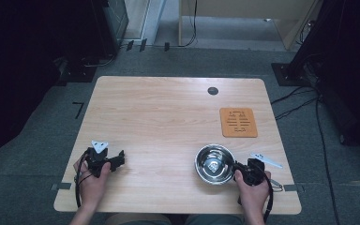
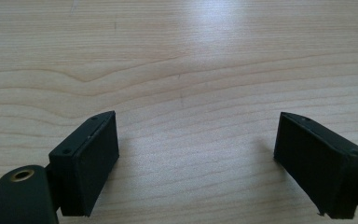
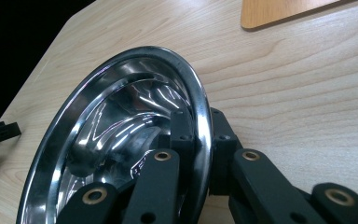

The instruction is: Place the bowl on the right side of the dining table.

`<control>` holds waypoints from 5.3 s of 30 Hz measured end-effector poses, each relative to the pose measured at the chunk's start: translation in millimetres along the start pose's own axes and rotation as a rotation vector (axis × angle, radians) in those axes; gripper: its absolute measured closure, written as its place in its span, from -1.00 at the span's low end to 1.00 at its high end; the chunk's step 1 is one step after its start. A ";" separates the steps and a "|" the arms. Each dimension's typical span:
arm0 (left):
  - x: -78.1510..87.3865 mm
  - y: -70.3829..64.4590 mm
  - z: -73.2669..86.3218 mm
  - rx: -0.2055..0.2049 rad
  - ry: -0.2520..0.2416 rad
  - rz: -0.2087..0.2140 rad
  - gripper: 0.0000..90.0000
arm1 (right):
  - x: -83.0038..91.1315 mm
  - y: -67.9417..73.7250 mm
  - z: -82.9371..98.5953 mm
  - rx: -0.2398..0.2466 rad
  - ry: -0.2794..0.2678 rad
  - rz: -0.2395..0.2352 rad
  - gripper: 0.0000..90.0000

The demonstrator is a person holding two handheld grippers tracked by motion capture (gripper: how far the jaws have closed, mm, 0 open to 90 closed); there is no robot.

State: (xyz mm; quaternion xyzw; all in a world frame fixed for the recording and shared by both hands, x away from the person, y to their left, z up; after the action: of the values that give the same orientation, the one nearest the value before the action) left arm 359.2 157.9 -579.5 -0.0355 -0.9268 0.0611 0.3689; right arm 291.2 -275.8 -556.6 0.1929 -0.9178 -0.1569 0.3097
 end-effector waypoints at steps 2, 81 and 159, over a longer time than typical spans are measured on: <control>0.0 0.0 0.0 0.000 0.000 0.000 -0.70 | 0.2 -0.8 -0.5 -0.004 -0.003 0.001 0.89; 0.0 0.0 0.0 0.000 0.000 0.000 -0.70 | 2.9 -88.1 -79.8 -0.195 -0.182 0.224 0.89; 0.8 -0.1 0.8 -0.001 0.001 -0.002 -0.70 | -4.8 -94.8 -80.3 0.072 -0.142 0.303 -0.46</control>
State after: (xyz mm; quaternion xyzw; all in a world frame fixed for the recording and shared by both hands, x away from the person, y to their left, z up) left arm 358.0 157.8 -579.6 -0.0350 -0.9267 0.0602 0.3694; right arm 369.6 -370.3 -536.7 0.0518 -0.9609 -0.0886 0.2570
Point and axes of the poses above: each handheld gripper's, and its own axes: x roughly backward along the jaws, z roughly out of its underside, y roughly to its left, the point moved 9 cm from there along -x, roughly forward along the jaws, and after that the axes turned 11 degrees about x, right-handed, at the moved point
